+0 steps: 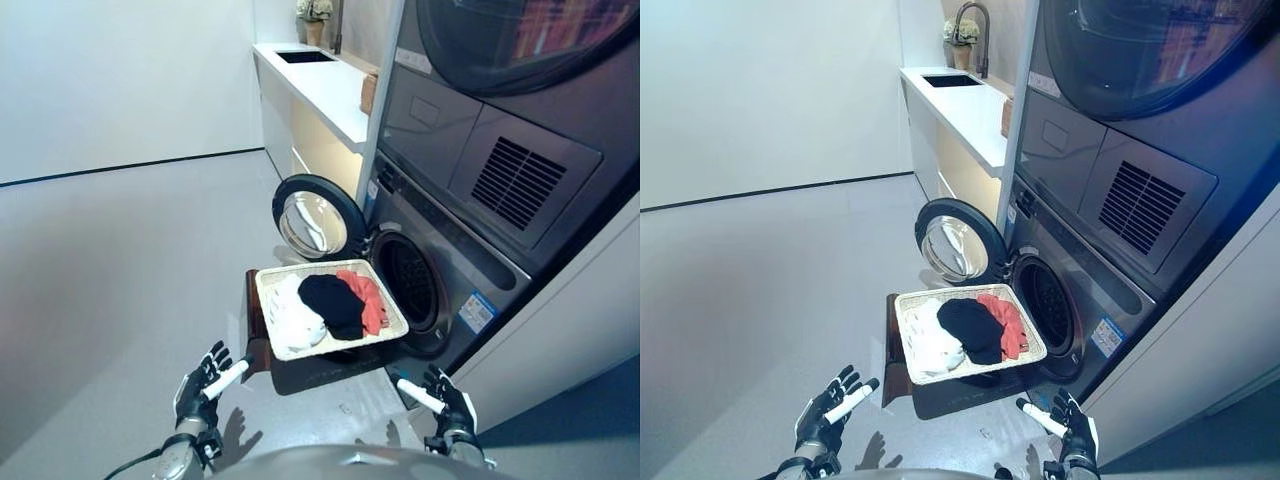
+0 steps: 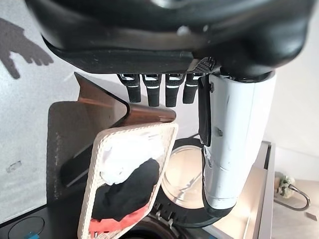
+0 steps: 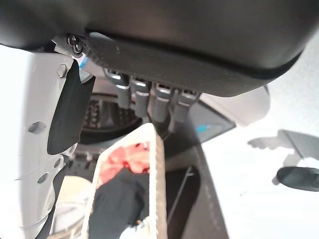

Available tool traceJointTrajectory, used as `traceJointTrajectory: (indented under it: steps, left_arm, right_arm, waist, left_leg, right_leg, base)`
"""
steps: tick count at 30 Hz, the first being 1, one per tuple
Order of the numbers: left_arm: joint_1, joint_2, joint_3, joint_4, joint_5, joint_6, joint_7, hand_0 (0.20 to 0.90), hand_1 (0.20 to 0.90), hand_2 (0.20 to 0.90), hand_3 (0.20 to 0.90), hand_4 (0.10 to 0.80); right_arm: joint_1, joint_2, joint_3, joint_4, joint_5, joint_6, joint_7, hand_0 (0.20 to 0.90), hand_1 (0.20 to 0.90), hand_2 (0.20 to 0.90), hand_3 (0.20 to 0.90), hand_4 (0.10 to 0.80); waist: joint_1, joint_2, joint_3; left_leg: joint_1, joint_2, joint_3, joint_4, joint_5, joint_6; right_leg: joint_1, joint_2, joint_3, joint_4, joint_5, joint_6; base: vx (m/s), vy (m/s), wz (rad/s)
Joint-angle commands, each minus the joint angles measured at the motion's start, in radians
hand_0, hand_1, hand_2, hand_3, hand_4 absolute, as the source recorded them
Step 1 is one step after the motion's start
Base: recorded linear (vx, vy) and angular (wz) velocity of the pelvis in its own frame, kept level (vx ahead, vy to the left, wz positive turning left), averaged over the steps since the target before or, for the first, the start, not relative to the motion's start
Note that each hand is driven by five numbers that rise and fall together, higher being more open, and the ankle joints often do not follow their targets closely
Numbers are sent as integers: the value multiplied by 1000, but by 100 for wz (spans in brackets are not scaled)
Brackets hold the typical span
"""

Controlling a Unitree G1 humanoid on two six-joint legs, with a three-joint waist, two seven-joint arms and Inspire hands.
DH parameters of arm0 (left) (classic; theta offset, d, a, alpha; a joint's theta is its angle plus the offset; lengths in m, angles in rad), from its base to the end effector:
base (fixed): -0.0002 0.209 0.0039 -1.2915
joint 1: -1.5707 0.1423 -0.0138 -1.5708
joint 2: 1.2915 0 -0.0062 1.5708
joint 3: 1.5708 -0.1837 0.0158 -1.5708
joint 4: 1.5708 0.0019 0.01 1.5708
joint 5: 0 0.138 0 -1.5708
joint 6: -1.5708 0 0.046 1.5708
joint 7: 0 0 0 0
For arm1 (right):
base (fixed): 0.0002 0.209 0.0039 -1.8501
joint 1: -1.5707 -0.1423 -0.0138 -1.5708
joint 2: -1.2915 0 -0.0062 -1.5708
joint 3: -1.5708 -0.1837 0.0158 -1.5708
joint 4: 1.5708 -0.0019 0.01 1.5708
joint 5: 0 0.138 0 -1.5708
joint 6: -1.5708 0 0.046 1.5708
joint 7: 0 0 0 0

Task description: Pick up the clothes and place them into the washing machine

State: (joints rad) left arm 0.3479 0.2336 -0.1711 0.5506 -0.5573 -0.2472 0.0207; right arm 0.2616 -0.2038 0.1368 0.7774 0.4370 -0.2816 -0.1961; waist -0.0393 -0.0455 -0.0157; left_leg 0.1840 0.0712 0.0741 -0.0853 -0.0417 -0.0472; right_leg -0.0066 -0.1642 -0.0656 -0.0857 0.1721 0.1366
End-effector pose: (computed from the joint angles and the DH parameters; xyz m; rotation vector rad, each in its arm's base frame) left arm 0.0640 0.2017 -0.0795 -0.2500 0.6503 0.2479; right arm 0.0618 -0.2044 -0.0961 0.0747 0.7585 -0.4186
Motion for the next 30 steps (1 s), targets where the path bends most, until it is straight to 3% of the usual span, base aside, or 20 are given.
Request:
traceJointTrajectory:
  steps: [1,11,16,19,22,26,28,30]
  left_arm:
    - [-81,23,38,-86,33,-99,-15,900,900,900,900,800]
    - [-103,29,52,-93,46,-103,5,900,900,900,900,800]
    - [-108,40,46,-102,45,-99,4,900,900,900,900,800]
    - [-108,46,46,-119,46,-95,4,900,900,900,900,800]
    - [-103,55,52,-145,47,-91,4,900,900,900,900,800]
    - [-103,62,59,-147,48,-90,9,900,900,900,900,800]
    - [-111,60,63,-135,43,-92,14,900,900,900,900,800]
    - [-116,60,63,-141,35,-95,16,900,900,900,900,800]
  right_arm:
    - [-114,-48,-30,-54,-18,-61,-4,900,900,900,900,800]
    - [-144,-45,-41,-69,-5,-56,-6,900,900,900,900,800]
    - [-132,-40,-69,-64,28,-60,-4,900,900,900,900,800]
    - [-120,-36,-80,-54,39,-58,-5,900,900,900,900,800]
    - [-118,-35,-76,-65,47,-59,-6,900,900,900,900,800]
    - [-129,-34,-72,-69,50,-62,-8,900,900,900,900,800]
    - [-134,-31,-72,-74,54,-64,-8,900,900,900,900,800]
    - [-145,-34,-71,-69,56,-66,-9,900,900,900,900,800]
  waist:
    - [0,-1,36]
    - [5,4,61]
    - [-8,3,73]
    - [-21,13,81]
    - [-36,23,105]
    - [-33,33,130]
    - [-30,36,132]
    - [-40,34,138]
  left_leg:
    - [-82,-39,5,71,-14,28]
    - [-89,-72,10,110,-50,63]
    - [-97,-111,-6,138,-70,85]
    - [-87,-132,-19,130,-71,100]
    - [-76,-154,-37,125,-75,122]
    - [-72,-155,-33,134,-82,133]
    - [-66,-145,-17,134,-96,126]
    - [-59,-140,-22,129,-105,116]
  right_leg:
    - [81,0,-27,52,-116,16]
    - [45,-38,-6,158,-129,38]
    - [30,-80,-3,228,-57,51]
    - [-14,-104,3,328,-1,41]
    - [-76,-115,23,442,40,13]
    - [-115,-115,-8,495,19,-3]
    - [-137,-115,-66,430,-35,-2]
    - [-172,-106,-67,327,-39,11]
  base:
    - [23,80,-5]
    - [30,80,-4]
    - [36,116,1]
    - [27,172,9]
    - [-5,191,13]
    - [3,92,10]
    - [73,-10,-22]
    - [89,-76,-10]
